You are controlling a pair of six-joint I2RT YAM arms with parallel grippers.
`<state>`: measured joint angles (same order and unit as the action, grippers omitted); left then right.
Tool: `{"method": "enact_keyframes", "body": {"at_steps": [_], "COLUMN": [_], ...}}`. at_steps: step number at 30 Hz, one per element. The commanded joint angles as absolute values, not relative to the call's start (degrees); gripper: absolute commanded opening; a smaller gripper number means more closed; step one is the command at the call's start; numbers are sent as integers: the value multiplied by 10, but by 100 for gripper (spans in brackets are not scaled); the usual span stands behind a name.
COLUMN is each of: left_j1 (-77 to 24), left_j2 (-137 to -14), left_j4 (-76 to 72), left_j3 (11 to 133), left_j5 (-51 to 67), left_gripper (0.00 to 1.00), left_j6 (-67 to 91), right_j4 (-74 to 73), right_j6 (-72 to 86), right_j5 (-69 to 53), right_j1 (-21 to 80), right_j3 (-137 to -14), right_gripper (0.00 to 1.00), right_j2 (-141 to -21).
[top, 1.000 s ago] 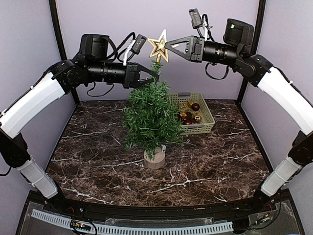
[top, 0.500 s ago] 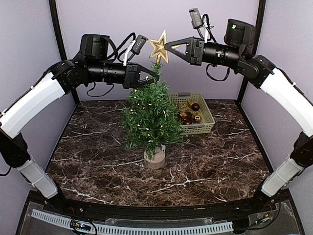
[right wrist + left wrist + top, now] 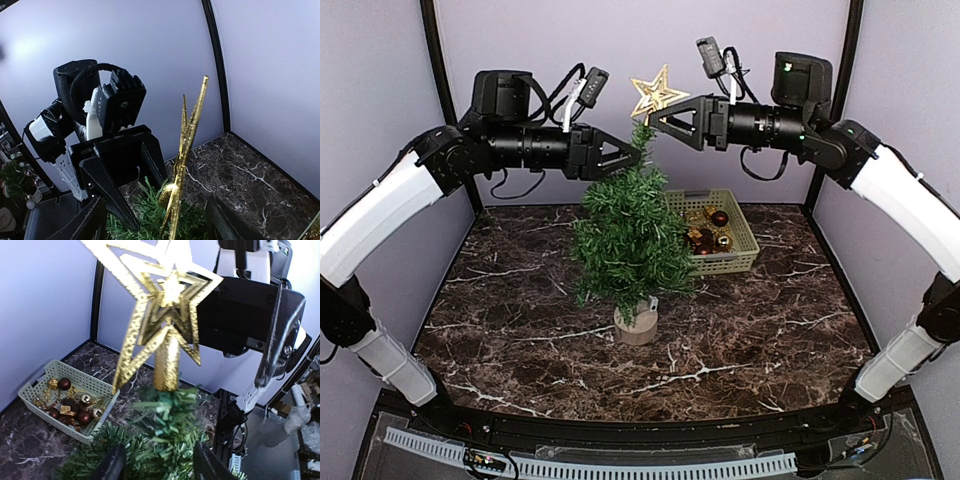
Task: Decorate the small christmas tree
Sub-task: Move the ornament star to the top of the tree, then pick up the ornament ball from the bin.
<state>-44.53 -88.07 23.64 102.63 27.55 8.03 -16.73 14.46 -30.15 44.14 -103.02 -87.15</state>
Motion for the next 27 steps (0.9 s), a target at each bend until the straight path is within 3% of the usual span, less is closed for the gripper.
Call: {"method": "enact_keyframes", "body": {"at_steps": [1,8,16,22,27], "left_j1": [-445,-445,-389,-320,-287], "left_j2": [-829,-785,-710,-656,-621], "left_j4": [224,238,270,225,185], "left_j3": [1008,986,885,741,647], "left_j5": [252,192,116,136,131], "left_gripper": [56,68,75,75,75], "left_j6": [78,92,157,221,239], "right_j4": [-131,-112,-131,-154,-163], "right_j6": [160,178,232,254,235], "right_j5": [-264,-167,-63,-82,-86], "right_j1": [440,433,379,297,253], "right_j3": [-1012,-941,-800,-720,-697], "right_gripper": [77,89,93,91,83], "right_j2": [-834,-758,-646,-655,-743]}}
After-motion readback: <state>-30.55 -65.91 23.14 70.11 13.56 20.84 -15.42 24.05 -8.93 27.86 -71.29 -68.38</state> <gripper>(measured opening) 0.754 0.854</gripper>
